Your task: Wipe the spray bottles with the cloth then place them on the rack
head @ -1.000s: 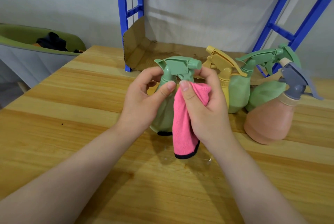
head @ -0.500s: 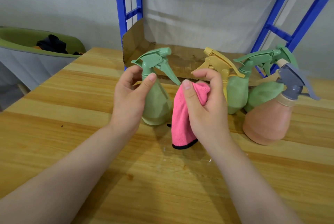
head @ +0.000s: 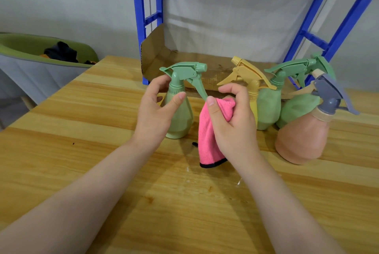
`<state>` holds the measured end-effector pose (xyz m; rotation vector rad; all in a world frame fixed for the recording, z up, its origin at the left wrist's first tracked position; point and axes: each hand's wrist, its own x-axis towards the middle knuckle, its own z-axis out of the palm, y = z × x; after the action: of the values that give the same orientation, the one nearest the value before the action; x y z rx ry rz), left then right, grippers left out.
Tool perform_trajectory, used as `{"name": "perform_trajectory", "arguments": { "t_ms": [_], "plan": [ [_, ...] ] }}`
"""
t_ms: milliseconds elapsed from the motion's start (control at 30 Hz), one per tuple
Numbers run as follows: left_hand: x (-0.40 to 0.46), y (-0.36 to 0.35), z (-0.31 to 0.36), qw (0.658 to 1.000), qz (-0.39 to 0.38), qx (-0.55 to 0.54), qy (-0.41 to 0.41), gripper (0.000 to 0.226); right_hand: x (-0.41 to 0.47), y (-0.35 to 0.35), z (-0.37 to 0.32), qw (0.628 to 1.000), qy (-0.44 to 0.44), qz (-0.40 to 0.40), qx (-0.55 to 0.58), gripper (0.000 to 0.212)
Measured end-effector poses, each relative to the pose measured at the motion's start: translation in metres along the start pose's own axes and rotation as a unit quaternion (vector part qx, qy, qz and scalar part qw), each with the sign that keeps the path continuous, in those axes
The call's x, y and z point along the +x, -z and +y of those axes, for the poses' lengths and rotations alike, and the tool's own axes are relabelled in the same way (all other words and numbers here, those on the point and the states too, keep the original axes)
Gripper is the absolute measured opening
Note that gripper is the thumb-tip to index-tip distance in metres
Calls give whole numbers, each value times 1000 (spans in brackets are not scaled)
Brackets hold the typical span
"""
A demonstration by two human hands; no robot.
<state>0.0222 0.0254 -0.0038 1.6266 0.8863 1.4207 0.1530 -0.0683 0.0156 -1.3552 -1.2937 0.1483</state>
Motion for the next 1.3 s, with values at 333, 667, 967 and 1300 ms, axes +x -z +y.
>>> {"name": "perform_trajectory", "arguments": {
  "t_ms": [333,667,967,1300],
  "plan": [
    [-3,6,17,984,95,44,-143,19,12,17,-7,992,-45,-108,-35,15],
    [-32,-9,56,913,-255,199,-249,35,-12,64,-29,975,-79,-206,-30,16],
    [-61,-48,77,922,-351,121,-110,16,-49,128,-22,975,-76,-170,-125,28],
    [-65,-85,110,865,-449,181,-131,15,-65,209,-13,970,-64,-163,-170,24]
  ]
}}
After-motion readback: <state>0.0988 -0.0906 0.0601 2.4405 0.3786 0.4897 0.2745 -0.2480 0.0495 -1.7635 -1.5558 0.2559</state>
